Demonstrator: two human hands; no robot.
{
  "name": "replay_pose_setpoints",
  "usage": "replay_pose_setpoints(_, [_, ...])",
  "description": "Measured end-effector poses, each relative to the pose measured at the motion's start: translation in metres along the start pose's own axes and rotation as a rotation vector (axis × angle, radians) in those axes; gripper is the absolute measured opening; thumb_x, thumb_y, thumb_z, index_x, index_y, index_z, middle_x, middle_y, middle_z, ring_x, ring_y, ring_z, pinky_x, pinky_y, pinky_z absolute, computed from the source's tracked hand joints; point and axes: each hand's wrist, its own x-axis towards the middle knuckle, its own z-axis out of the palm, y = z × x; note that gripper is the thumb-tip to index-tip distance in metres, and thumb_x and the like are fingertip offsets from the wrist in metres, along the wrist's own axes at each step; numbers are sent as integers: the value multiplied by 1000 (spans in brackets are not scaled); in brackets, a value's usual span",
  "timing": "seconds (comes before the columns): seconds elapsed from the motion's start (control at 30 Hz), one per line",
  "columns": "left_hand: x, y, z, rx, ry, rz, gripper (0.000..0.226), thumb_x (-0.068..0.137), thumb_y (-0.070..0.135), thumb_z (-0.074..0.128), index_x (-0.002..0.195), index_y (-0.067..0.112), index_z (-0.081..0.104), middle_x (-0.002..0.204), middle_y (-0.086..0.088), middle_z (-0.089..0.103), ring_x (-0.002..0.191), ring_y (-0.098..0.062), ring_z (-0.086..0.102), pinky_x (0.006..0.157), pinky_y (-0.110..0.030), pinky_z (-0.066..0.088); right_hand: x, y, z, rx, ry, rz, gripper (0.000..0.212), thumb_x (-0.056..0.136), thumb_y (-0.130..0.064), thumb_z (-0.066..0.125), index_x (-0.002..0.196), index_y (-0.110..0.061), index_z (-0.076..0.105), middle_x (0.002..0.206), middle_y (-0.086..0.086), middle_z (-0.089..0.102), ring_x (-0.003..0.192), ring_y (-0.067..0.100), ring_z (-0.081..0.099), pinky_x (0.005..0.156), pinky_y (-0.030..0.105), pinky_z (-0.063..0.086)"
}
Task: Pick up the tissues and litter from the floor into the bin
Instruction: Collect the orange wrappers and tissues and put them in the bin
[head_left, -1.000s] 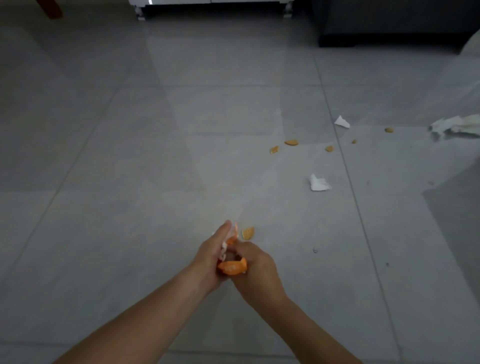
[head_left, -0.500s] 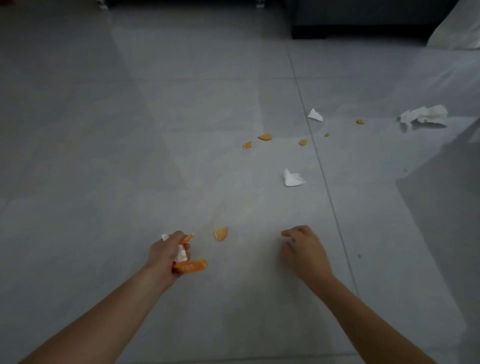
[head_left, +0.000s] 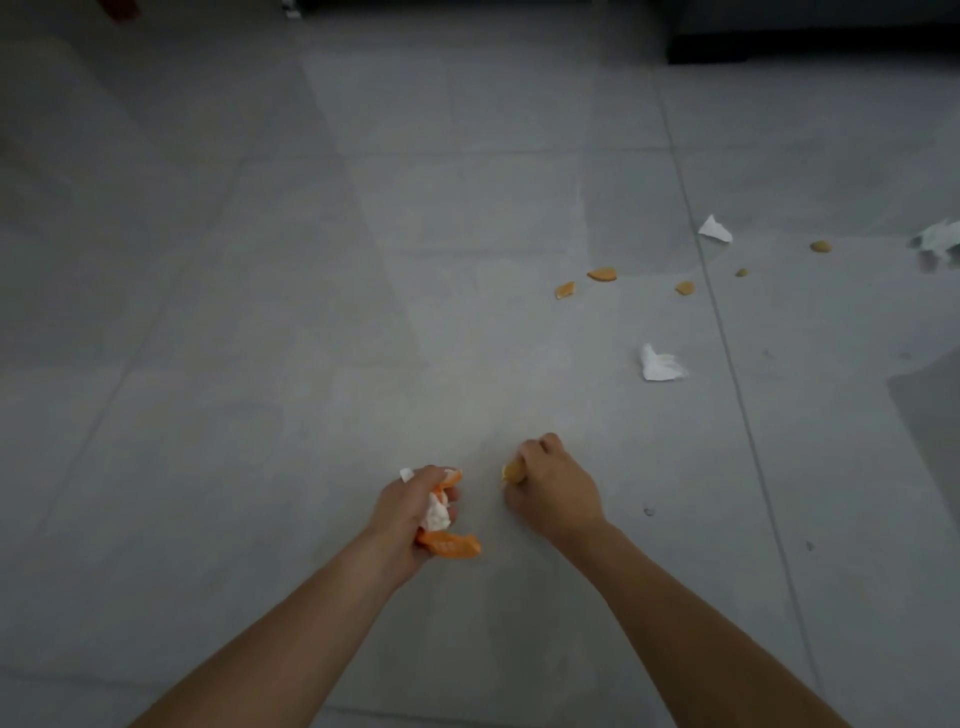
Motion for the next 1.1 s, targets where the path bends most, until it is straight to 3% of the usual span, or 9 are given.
replay_pose_setpoints(0.1, [-2,2,-2,-4,-27,-24,15,83,20,59,71,13,63,68,-7,55,42,-12,51,42,-17,43,-9,-14,-14,352,85,55,22,79,-31,64,91,-13,61,95,6,60,78,22,62,71,33,51])
replay_pose_setpoints(0.2, [-6,7,3,-105,-142,-83,26,90,30,52,82,8,63,79,-12,62,54,-15,61,50,-23,50,-33,-44,-30,568,28,-95,25,69,-44,68,89,-30,61,90,-9,59,66,5,59,61,17,48])
replay_pose_setpoints(0.33, [-18,16,14,-182,-334,-148,39,86,47,50,73,12,64,67,-8,65,59,-19,66,55,-25,55,-50,-64,-36,419,-21,-152,36,69,-46,69,99,-27,62,101,-7,54,80,8,57,73,31,53])
replay_pose_setpoints(0.5, [-31,21,23,-42,-518,-98,31,74,39,66,90,12,67,77,-5,70,72,-16,69,63,-25,57,-52,-57,-58,455,26,-99,31,73,-47,68,87,-20,64,93,0,52,73,16,58,73,40,53])
replay_pose_setpoints(0.57, [-32,19,27,-14,-525,-41,34,74,38,66,93,10,67,78,-6,70,73,-17,69,65,-26,56,-54,-56,-67,449,9,-108,29,76,-46,65,88,-21,62,92,-1,50,73,16,57,75,40,53])
replay_pose_setpoints(0.67, [-32,21,36,-11,-490,36,28,77,32,65,89,7,66,76,-9,67,67,-18,66,60,-25,55,-56,-53,-92,376,-112,-113,46,76,-48,66,113,-23,56,105,1,50,85,15,58,83,33,51])
replay_pose_setpoints(0.8, [-42,29,53,33,-398,61,20,64,25,72,79,14,64,57,-4,54,44,-13,52,35,-19,39,-71,-9,-161,61,-355,-130,74,79,-56,58,139,-23,29,128,3,45,101,17,57,87,25,40])
replay_pose_setpoints(0.97, [-75,51,112,209,-435,112,12,76,18,68,81,13,58,57,-5,48,41,-14,47,35,-17,35,-121,69,-239,-237,-459,-79,59,83,-66,36,118,-21,55,122,6,53,111,24,54,95,30,40])
replay_pose_setpoints(1.1, [-121,66,221,277,-500,182,9,81,16,66,81,13,58,60,-5,46,41,-13,45,35,-14,35,-156,121,-262,-206,-389,-69,50,88,-61,37,118,-25,53,129,-1,46,115,21,52,96,32,40])
